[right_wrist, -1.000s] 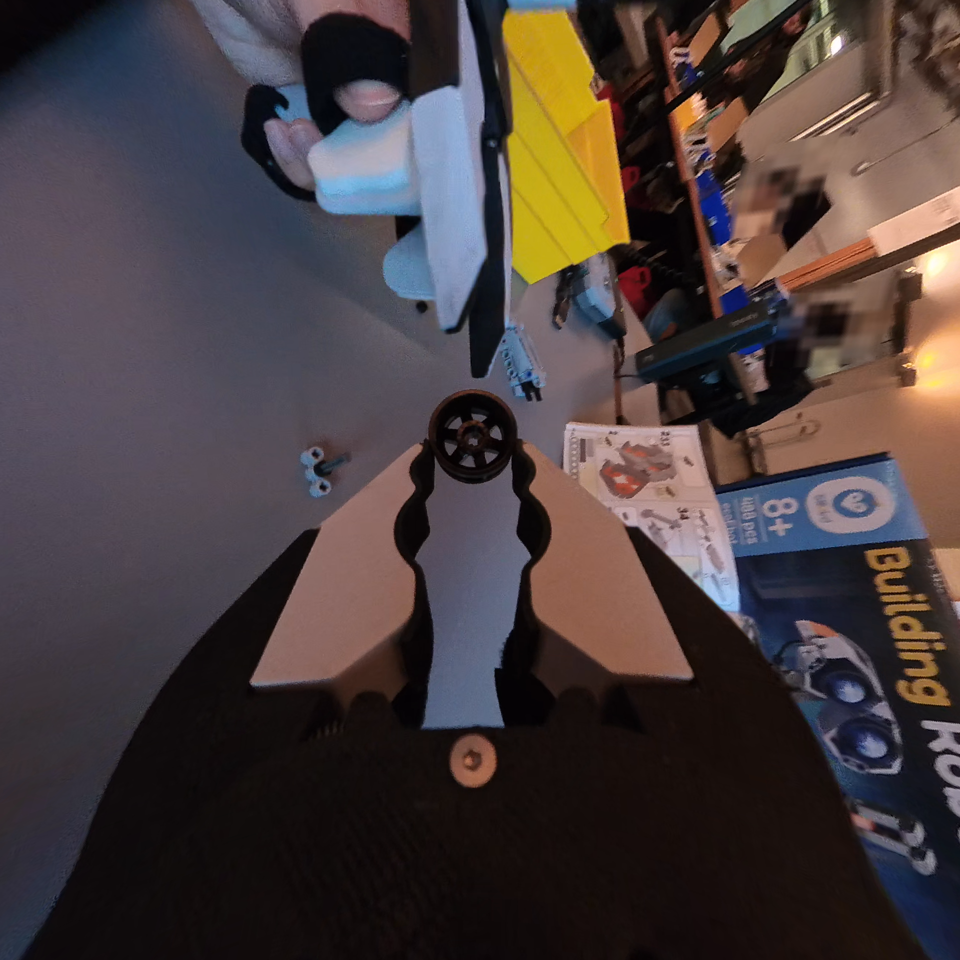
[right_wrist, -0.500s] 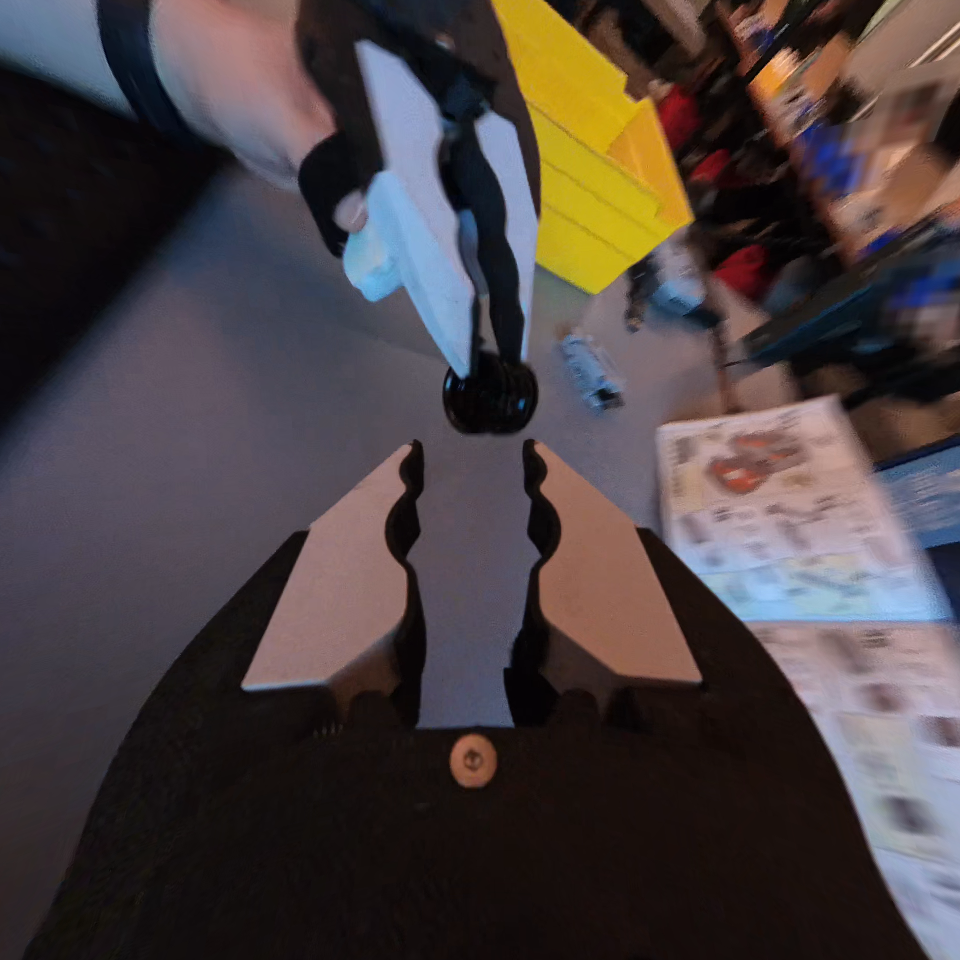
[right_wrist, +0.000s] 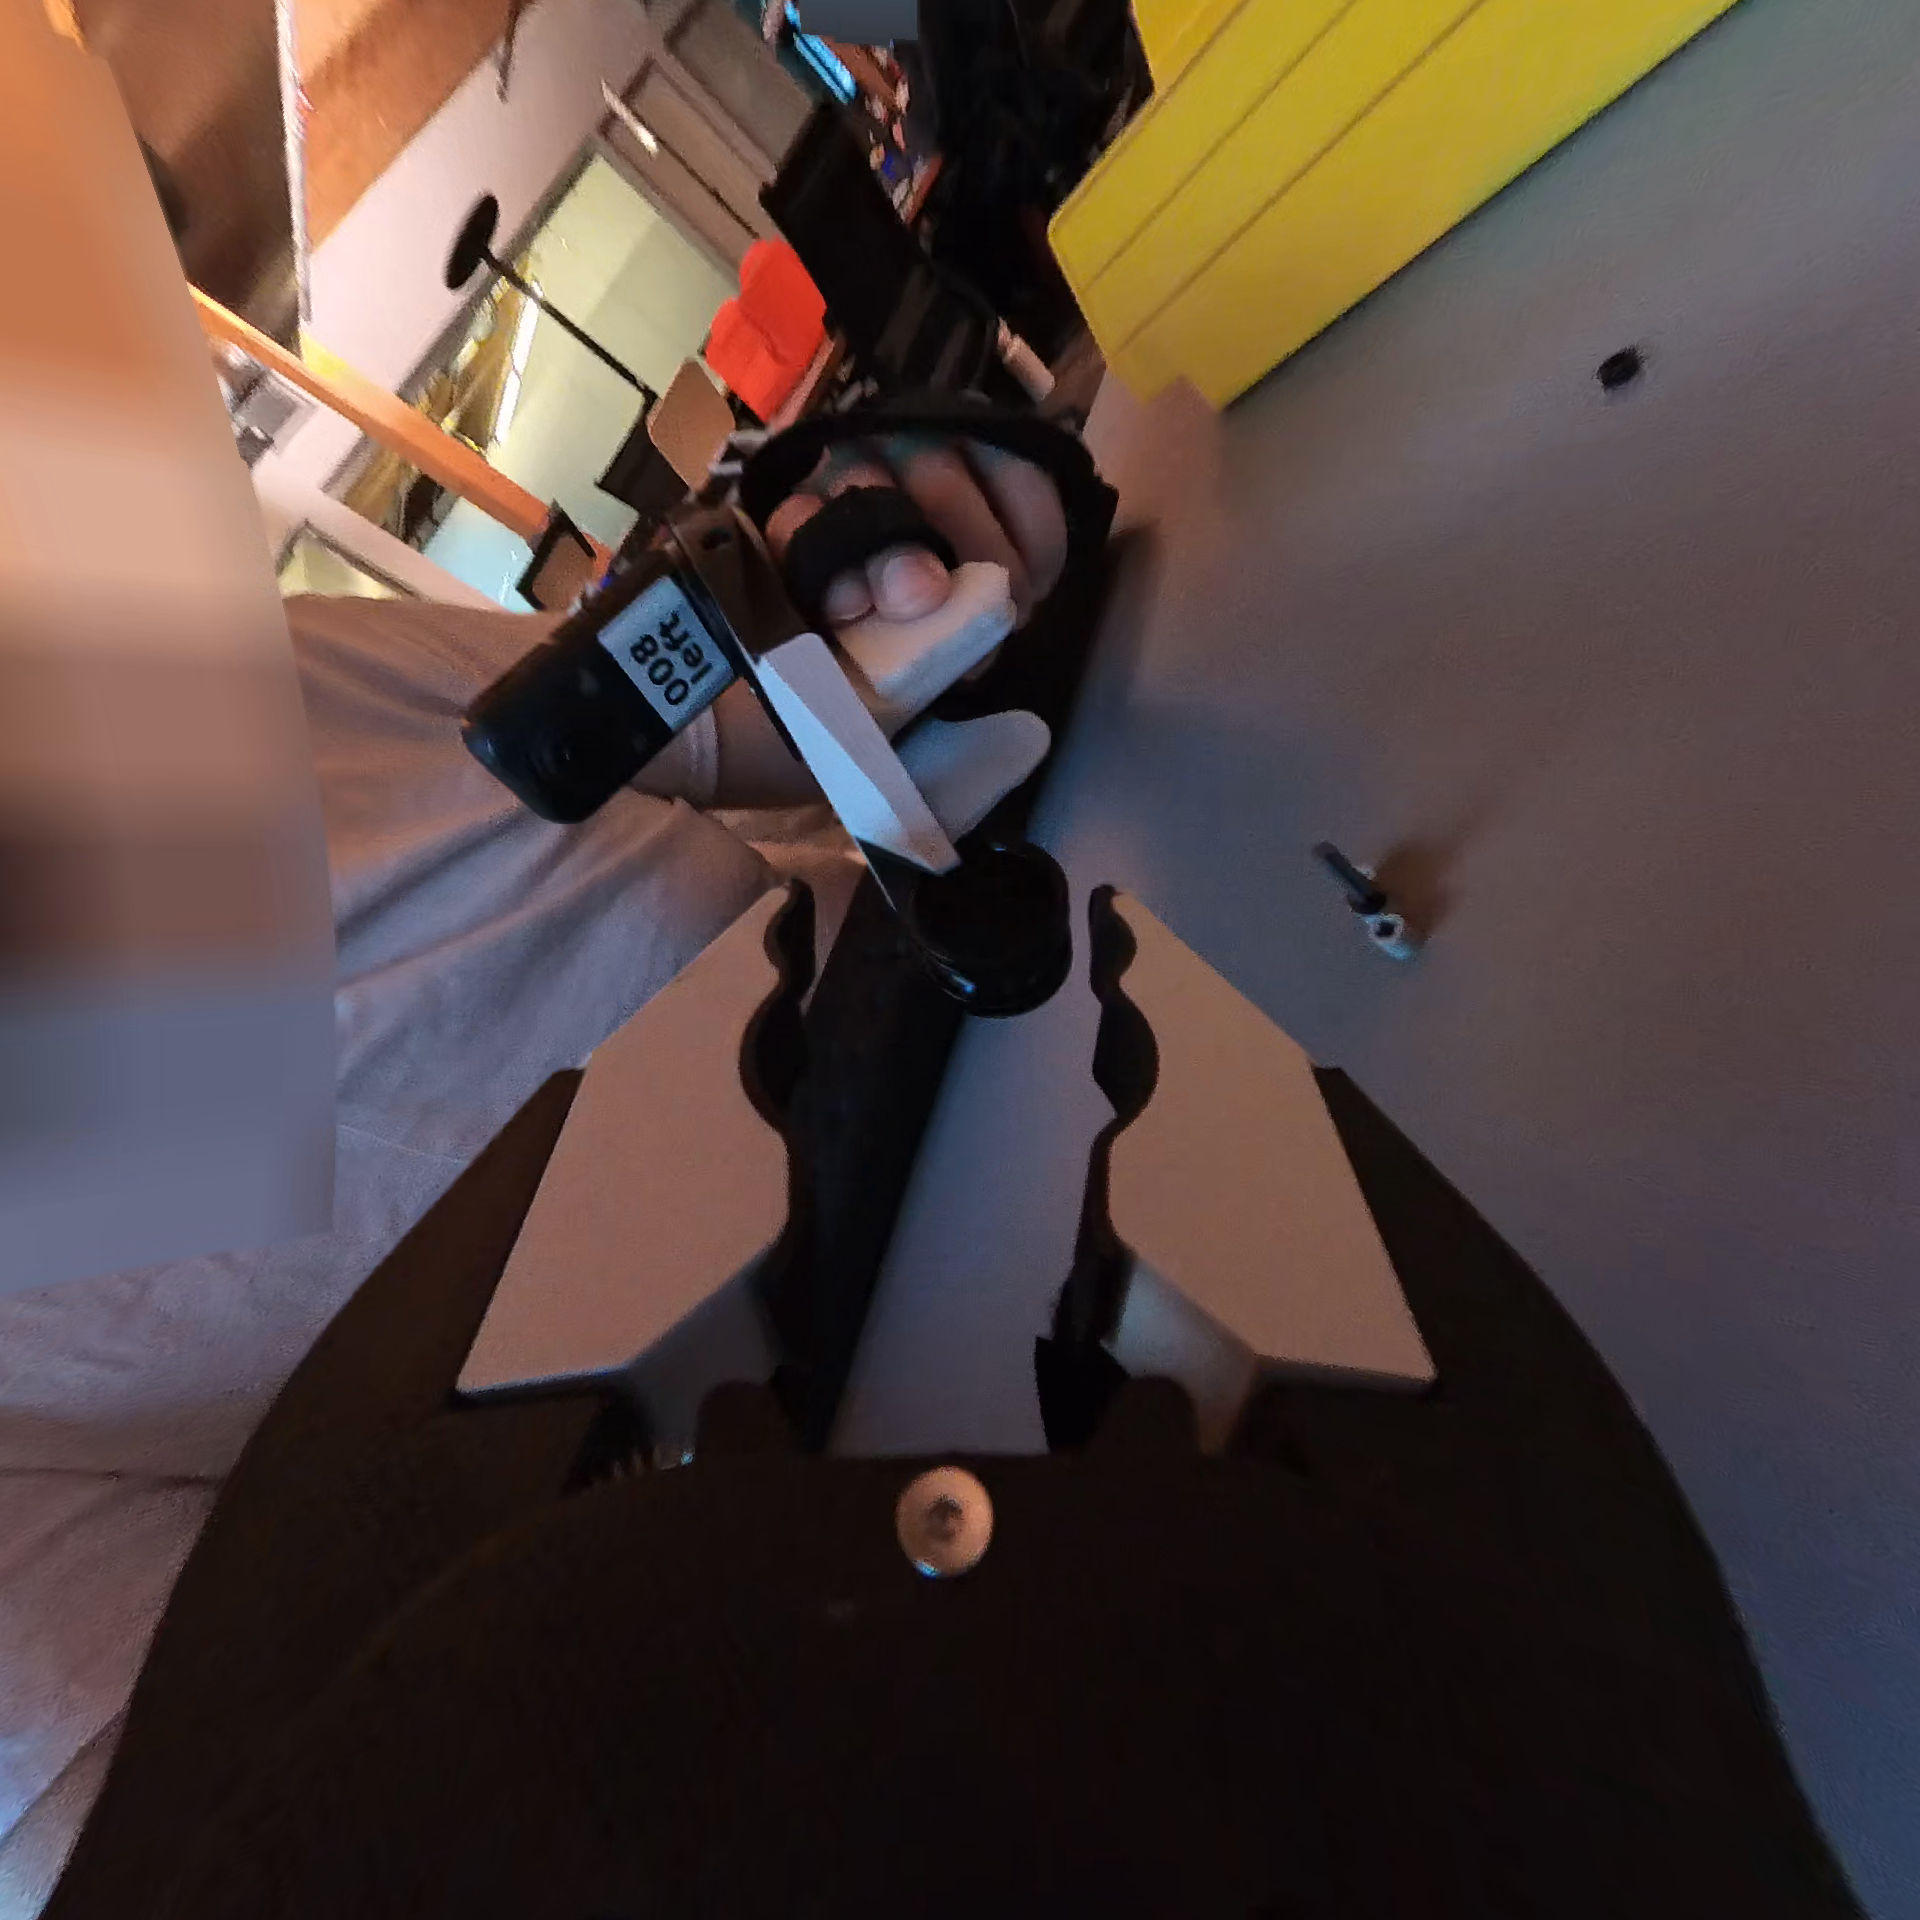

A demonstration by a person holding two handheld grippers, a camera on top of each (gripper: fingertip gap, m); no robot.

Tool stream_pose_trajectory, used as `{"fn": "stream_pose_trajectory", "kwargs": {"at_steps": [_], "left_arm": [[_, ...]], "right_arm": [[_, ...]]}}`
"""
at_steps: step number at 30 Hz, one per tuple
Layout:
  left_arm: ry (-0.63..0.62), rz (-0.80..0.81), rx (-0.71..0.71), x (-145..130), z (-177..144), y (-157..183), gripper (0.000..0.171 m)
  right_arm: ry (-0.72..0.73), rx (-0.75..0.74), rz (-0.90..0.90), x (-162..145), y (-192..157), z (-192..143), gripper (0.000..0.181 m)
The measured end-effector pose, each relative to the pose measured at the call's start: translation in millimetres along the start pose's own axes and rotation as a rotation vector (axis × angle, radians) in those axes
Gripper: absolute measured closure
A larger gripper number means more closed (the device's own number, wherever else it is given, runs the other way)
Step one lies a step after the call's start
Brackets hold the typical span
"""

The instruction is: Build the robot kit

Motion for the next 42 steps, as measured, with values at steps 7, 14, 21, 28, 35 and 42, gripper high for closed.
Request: {"fn": "stream_pose_trajectory", "kwargs": {"at_steps": [7,14,21,28,35,42], "left_arm": [[0.002,-0.003,0.006,-0.9,1.1,-0.3,0.153],[0.018,-0.036,0.027,-5.4,-6.0,-6.2,0.153],[-0.048,0.049,0.055,-9.8,-4.9,-4.0,0.153],[0.018,-0.192,0.102,-23.3,-9.0,-19.3,0.145],[0.323,-0.789,-0.127,-40.8,-17.3,-31.5,0.124],[0.755,-1.374,-0.419,-41.9,-29.0,-47.2,0.143]], "right_arm": [[-0.01,-0.078,-0.08,-1.5,5.5,1.4,0.145],[-0.002,-0.117,-0.142,3.2,1.9,6.9,0.147],[-0.006,-0.168,-0.156,5.5,6.7,16.8,0.15],[0.184,-0.482,-0.655,27.8,10.6,7.0,0.15],[0.186,-0.722,-1.092,31.3,1.5,9.9,0.15],[0.259,-0.762,-1.229,37.6,-11.9,15.3,0.15]]}}
Point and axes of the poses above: each gripper's, where its closed fingertips meet, z out along the fingers, x out of its top, y = z × x across the jaws, the point moved 3 cm from there along -z, back along the fingers, and after that the axes turned 14 degrees about -x, right-handed, at the moved point
